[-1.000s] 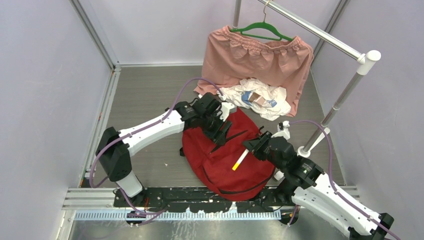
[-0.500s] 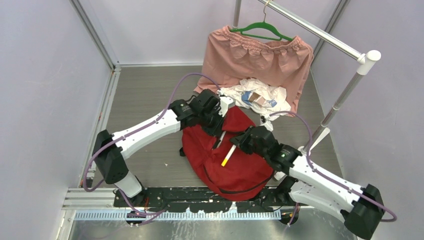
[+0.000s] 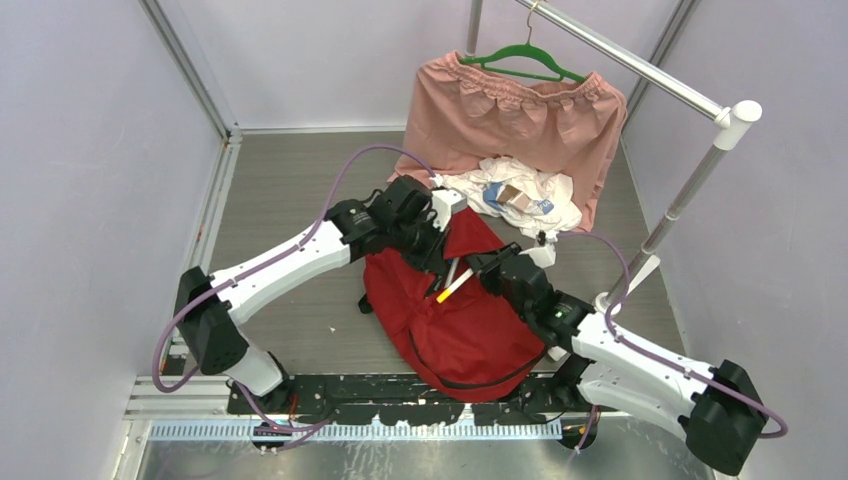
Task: Pack the student bag
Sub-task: Place the stationery in the student bag.
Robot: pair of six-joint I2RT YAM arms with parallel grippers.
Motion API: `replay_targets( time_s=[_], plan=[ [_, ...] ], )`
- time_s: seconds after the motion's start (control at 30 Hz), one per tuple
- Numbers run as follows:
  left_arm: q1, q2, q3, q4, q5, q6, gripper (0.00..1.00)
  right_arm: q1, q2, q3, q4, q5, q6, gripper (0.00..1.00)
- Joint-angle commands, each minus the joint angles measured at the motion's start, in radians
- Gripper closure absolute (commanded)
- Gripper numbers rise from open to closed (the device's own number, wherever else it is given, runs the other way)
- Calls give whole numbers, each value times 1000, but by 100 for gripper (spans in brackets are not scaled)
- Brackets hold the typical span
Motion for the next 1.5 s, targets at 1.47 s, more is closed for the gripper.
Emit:
replay_targets(
  time_s=[1.47],
  plan=[
    [-3, -185, -123, 156, 190, -62, 100, 186, 366, 142, 200, 437, 113, 99]
  ],
)
